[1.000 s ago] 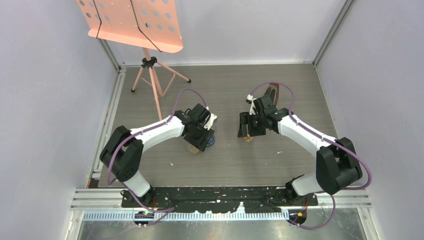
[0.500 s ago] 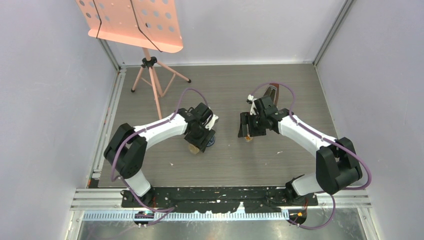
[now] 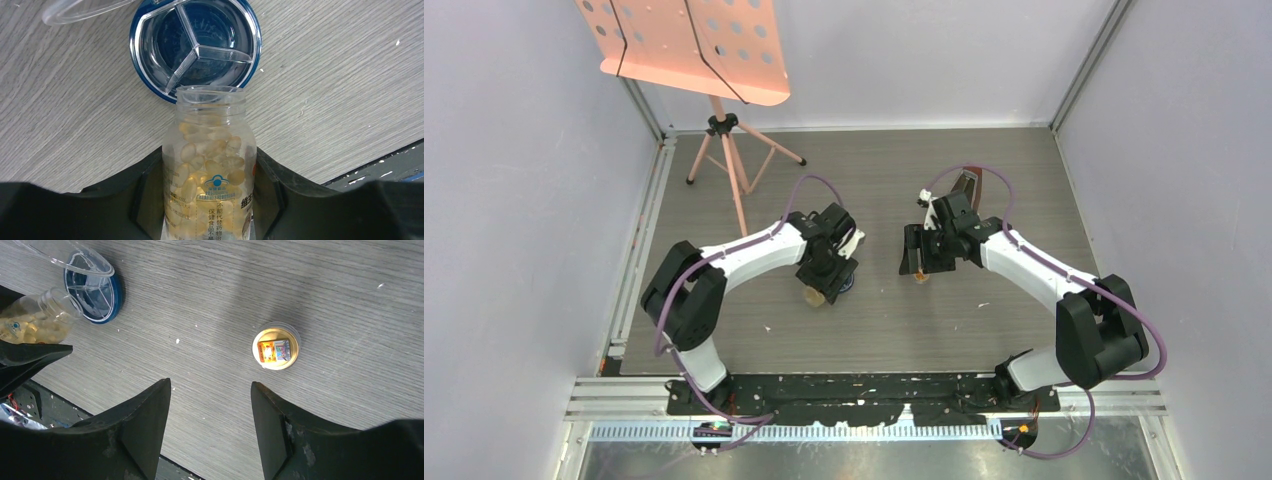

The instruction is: Sort the pills into containers

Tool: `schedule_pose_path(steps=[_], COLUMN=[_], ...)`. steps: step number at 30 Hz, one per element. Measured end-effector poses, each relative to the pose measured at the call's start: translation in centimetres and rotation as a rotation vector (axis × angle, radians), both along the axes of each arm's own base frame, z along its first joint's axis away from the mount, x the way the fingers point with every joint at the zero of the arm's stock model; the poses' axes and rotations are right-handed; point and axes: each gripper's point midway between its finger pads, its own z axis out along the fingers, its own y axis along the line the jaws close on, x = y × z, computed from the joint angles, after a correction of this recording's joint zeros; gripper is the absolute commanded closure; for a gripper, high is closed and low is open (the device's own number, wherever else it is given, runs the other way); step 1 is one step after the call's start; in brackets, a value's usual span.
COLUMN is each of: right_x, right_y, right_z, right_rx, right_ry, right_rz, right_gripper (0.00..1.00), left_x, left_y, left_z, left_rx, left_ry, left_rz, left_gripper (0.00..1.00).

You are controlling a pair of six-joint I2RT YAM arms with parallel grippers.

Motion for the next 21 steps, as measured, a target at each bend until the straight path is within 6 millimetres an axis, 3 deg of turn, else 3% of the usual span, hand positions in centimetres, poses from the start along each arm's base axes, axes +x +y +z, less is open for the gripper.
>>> schedule_pose_path(steps=[21], right_x=[-0.13], right_y=[0.12], right_z=[-0.1], right_rx=[0.01], right_ry=[0.005], right_rz=[0.004], right_gripper=[0.34], left_x=[-0.06], left_y=[0.48], left_z=[-0.19], left_rx=[0.056], left_ry=[0.032], left_rz=[0.007], left_gripper=[1.0])
